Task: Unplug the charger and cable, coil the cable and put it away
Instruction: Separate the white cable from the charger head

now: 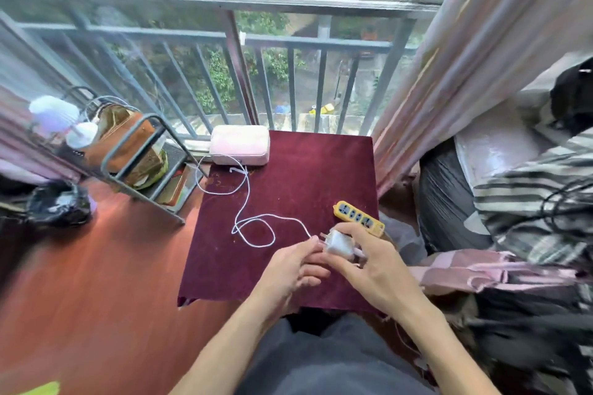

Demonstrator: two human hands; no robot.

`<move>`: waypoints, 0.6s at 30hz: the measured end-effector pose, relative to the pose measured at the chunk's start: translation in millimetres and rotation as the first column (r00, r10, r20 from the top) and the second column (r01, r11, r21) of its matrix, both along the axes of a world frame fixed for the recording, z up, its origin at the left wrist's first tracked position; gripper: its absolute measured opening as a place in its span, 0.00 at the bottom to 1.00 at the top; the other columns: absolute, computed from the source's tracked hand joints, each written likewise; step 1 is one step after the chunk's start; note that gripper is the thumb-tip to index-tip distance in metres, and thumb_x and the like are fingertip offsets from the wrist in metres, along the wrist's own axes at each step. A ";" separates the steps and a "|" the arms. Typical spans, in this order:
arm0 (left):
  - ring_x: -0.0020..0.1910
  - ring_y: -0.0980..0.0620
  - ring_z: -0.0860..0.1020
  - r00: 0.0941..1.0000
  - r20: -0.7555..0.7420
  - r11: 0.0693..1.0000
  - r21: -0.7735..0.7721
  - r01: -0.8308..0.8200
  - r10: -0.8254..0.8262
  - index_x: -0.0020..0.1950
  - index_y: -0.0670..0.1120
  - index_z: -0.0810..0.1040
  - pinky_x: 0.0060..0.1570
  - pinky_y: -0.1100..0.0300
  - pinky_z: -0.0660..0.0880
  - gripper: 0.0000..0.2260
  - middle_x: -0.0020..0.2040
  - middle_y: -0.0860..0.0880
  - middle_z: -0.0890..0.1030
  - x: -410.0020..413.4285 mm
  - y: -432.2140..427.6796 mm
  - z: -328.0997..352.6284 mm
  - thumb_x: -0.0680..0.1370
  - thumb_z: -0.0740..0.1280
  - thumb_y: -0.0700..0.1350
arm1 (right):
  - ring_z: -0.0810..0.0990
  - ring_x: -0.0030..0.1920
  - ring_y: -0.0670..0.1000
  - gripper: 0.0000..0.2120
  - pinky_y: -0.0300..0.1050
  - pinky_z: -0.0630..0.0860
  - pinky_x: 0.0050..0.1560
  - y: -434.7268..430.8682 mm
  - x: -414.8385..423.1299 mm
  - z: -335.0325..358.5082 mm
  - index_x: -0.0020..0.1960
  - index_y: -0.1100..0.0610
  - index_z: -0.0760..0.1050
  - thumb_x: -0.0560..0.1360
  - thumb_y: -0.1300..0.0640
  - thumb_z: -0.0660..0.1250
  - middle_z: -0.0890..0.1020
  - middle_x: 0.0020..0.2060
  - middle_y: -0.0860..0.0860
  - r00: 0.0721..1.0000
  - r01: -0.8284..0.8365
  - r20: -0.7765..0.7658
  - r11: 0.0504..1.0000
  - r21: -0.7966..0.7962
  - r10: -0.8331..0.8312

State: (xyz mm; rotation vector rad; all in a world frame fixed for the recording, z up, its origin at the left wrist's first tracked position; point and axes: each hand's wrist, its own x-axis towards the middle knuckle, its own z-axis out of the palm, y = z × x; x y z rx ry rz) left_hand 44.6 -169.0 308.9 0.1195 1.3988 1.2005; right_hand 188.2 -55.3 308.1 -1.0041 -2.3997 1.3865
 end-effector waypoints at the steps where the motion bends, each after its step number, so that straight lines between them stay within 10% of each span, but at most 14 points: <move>1: 0.34 0.57 0.82 1.000 0.002 1.000 0.011 -0.003 0.003 0.45 0.54 0.89 0.35 0.66 0.76 0.13 0.40 0.50 0.86 1.1 1.4 1.1 0.78 0.66 0.57 | 0.85 0.44 0.45 0.17 0.53 0.83 0.48 0.0 0.7 1.6 0.59 0.41 0.76 0.74 0.37 0.73 0.86 0.46 0.42 1.000 -0.001 -0.002 1.000 0.008 0.001; 18: 0.45 0.50 0.82 0.990 -0.137 0.975 0.224 -0.013 0.045 0.59 0.40 0.84 0.45 0.62 0.78 0.16 0.51 0.39 0.86 -6.9 -12.3 0.4 0.77 0.72 0.48 | 0.75 0.33 0.39 0.17 0.36 0.72 0.37 14.7 14.2 3.6 0.55 0.41 0.80 0.72 0.32 0.72 0.81 0.35 0.43 0.985 -0.118 0.109 0.981 -0.153 0.136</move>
